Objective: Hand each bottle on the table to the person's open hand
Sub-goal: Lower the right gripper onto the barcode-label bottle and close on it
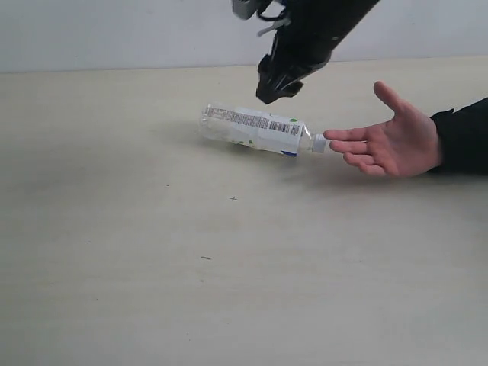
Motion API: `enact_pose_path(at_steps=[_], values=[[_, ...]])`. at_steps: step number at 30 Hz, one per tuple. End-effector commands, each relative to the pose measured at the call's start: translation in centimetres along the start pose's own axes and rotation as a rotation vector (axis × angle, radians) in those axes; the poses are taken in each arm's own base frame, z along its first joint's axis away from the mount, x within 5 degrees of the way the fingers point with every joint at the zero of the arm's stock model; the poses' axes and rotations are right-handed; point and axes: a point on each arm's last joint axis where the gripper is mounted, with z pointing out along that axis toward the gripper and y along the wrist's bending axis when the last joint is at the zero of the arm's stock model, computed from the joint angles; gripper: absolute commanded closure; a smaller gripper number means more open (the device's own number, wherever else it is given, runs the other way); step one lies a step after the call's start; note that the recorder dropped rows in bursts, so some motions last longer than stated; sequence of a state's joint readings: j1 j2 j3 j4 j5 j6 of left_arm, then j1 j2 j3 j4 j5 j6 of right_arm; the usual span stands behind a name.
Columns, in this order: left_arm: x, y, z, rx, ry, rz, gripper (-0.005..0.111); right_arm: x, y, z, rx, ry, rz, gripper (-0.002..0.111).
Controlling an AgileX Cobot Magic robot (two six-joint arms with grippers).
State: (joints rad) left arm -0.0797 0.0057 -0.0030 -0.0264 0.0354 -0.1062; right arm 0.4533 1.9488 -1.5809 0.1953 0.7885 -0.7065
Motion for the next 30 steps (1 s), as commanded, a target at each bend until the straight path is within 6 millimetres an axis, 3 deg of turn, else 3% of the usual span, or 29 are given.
enact_pose_path(at_steps=[1, 10, 18, 30], values=[[0.1, 0.0, 0.0, -0.002, -0.005, -0.005, 0.107, -1.7, 0.8, 3.2, 0.038, -0.001, -0.144, 0.04], [0.1, 0.0, 0.0, -0.002, -0.005, -0.005, 0.107, -2.2, 0.9, 6.3, 0.061, 0.051, -0.24, 0.033], [0.1, 0.0, 0.0, -0.002, -0.005, -0.005, 0.107, -0.4, 0.4, 8.3, 0.082, 0.211, -0.357, 0.032], [0.1, 0.0, 0.0, -0.002, -0.005, -0.005, 0.107, 0.2, 0.2, 11.0, 0.105, 0.205, -0.459, 0.023]])
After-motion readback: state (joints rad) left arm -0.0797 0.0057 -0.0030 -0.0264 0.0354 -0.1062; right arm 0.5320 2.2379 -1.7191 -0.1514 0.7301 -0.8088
